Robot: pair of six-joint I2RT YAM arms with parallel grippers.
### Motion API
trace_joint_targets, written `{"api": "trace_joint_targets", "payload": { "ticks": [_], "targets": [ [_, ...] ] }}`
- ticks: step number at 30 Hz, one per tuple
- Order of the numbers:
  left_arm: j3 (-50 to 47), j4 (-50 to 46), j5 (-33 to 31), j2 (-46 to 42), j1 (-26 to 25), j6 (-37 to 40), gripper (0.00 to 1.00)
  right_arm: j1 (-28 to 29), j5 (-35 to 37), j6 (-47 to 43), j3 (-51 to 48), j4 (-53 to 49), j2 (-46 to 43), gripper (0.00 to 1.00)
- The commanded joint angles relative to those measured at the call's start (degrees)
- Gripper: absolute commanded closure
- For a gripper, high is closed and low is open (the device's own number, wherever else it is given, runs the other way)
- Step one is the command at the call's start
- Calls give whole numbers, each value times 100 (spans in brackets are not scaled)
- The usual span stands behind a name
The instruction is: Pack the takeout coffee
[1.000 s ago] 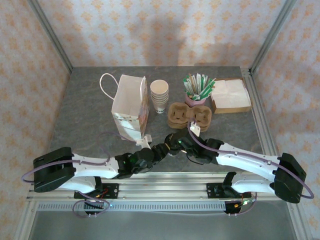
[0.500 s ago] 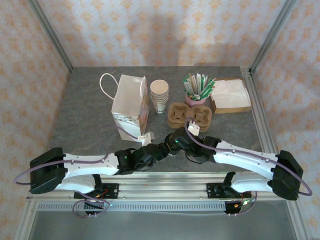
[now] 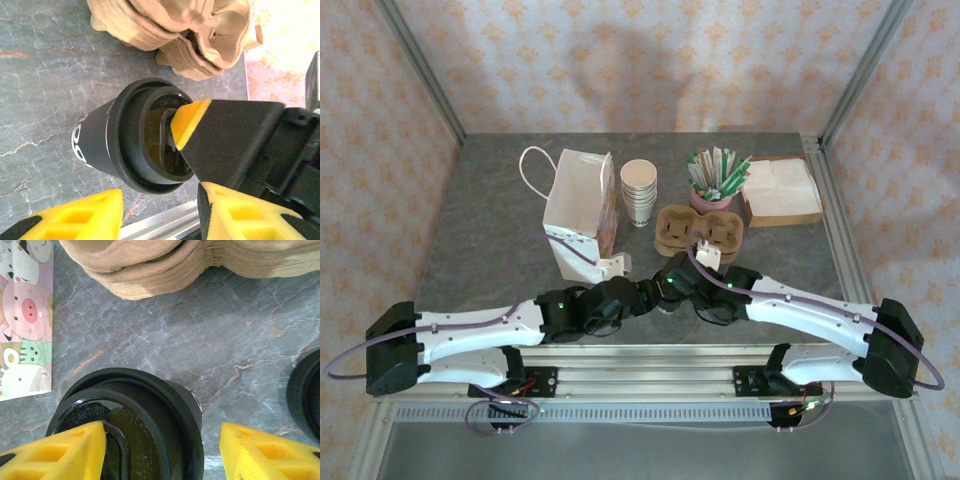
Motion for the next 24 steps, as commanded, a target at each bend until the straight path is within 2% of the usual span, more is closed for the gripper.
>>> {"api": "trace_joint_targets", "payload": {
  "ticks": [1,7,11,14,15,16,18,21,24],
  "targets": [
    [250,-705,-183,-236,43,426,55,5,245,-264,189,-829,-50,36],
    [456,-1299,-481,-589,43,906,54,-5,677,-1062,781,-1264,-50,22],
    [485,-1535,-672,-913,62,1223,54,-3,1065,-1882,1225,-1339,-341,19],
    [433,-1627,-481,-1176,295,1497,54,-5,1138,-2461,1556,-1187,-601,22],
    [413,-1669,-376,-1263,445,1547,54,-3,1134,-2617,1573,-1036,-701,33],
    [377,-1684,-265,-1386,608,1615,55,-3,978,-2930,1525,-817,-860,39],
    [365,-1755,-215,-1618,792,1784,55,-3,428,-4040,1276,-115,-1236,48],
    [465,-1989,-374,-1949,868,2090,54,-19,354,-5814,990,423,-1658,48],
    [535,-2219,-618,-2258,928,2506,54,-197,425,-7811,1022,154,-1559,49]
  ]
}}
